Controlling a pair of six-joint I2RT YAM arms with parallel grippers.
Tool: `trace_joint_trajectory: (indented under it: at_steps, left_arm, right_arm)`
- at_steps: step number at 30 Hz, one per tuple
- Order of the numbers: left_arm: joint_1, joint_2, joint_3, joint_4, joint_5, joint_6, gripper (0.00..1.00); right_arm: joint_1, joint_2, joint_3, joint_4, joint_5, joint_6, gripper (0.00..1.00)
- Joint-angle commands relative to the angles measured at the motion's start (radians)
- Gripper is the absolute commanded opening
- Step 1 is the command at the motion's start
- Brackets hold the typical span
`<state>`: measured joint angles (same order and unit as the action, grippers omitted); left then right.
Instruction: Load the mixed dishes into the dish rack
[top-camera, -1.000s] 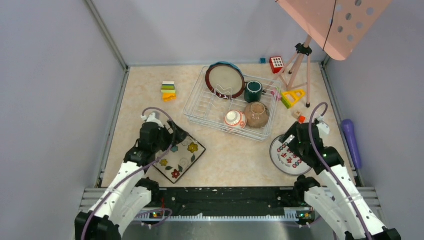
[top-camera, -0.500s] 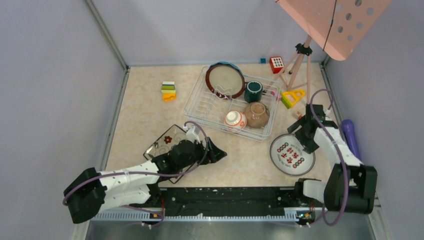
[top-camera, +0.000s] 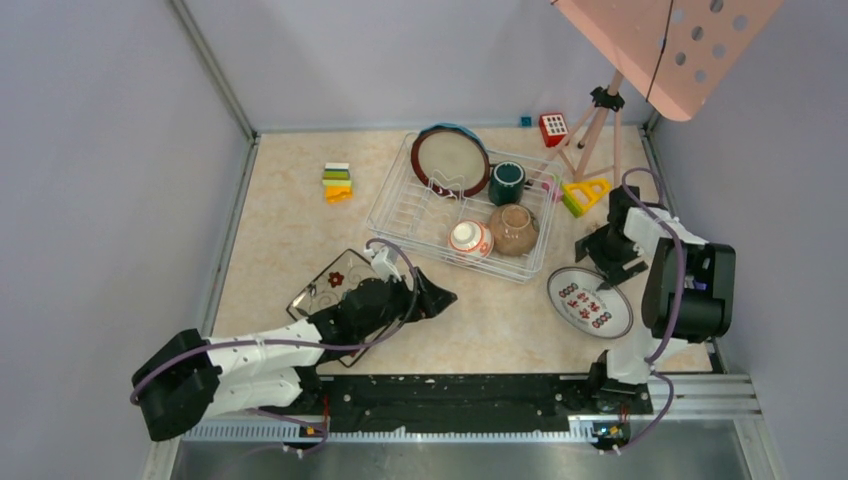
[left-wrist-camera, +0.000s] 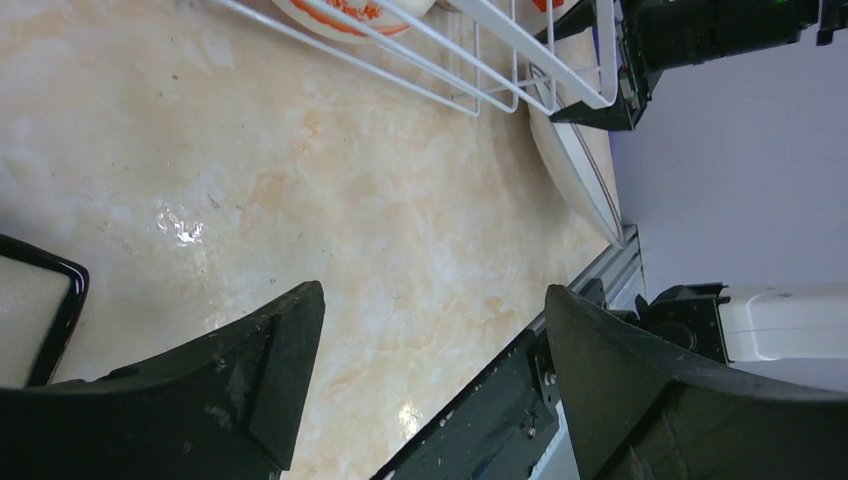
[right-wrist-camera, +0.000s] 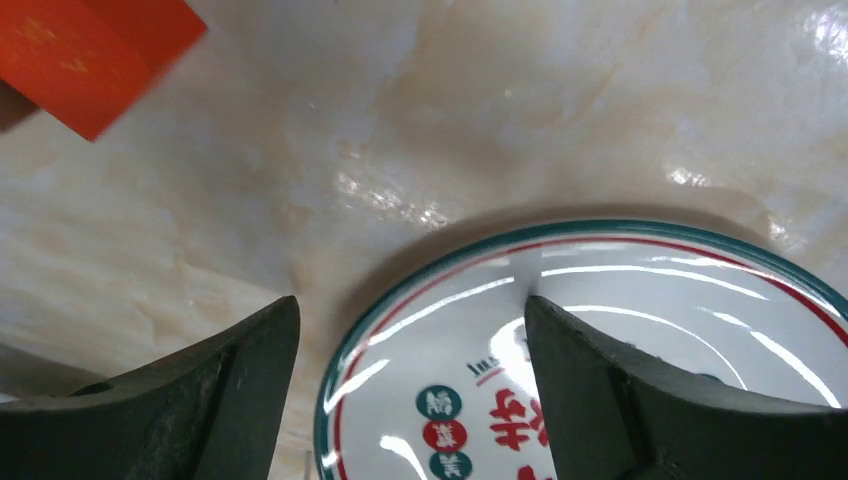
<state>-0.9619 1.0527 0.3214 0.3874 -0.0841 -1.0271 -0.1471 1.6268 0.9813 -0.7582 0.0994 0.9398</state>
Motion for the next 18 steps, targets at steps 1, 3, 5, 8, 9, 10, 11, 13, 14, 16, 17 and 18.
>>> trace_joint_trajectory:
  at_steps: [1,3,5,8,9,10,11,13,14,16,17,18]
  left_arm:
    - [-0.003,-0.040,0.005,0.019,-0.076,0.031,0.86]
    - [-0.002,-0.053,0.010,0.003,-0.082,0.045,0.86]
    - [-0.001,-0.069,0.014,-0.015,-0.082,0.061,0.87]
    - [-0.001,-0.089,0.022,-0.047,-0.086,0.088,0.87]
    - [-0.001,-0.094,0.023,-0.056,-0.087,0.096,0.87]
    - [-0.001,-0.094,0.024,-0.061,-0.087,0.103,0.88]
    - [0.000,-0.092,0.026,-0.064,-0.080,0.107,0.88]
    - [0.000,-0.078,0.033,-0.057,-0.049,0.109,0.87]
    - [0.000,-0.064,0.036,-0.046,-0.016,0.109,0.87]
    - [-0.001,-0.015,0.044,-0.009,0.047,0.105,0.86]
    - [-0.001,0.009,0.050,0.010,0.091,0.105,0.86]
    - [-0.003,0.038,0.058,0.028,0.128,0.098,0.85]
  right_arm:
    - [-0.012,0.057,0.001,-0.035,-0.045,0.073,0.80]
    - [-0.012,0.083,-0.007,-0.042,-0.073,0.080,0.67]
    - [-0.012,0.084,-0.023,-0.045,-0.080,0.086,0.46]
    - [-0.012,0.020,-0.077,-0.024,-0.095,0.087,0.03]
    - [-0.013,-0.005,-0.087,-0.021,-0.096,0.087,0.00]
    - [-0.013,-0.031,-0.089,-0.027,-0.118,0.088,0.00]
    - [-0.012,-0.057,-0.087,-0.036,-0.125,0.086,0.00]
    - [-0.012,-0.117,-0.087,-0.053,-0.138,0.083,0.00]
    - [-0.011,-0.147,-0.094,-0.054,-0.154,0.083,0.00]
    - [-0.010,-0.203,-0.117,-0.046,-0.191,0.087,0.00]
    - [-0.005,-0.231,-0.130,-0.038,-0.208,0.088,0.00]
    - [0.004,-0.252,-0.137,-0.033,-0.216,0.082,0.00]
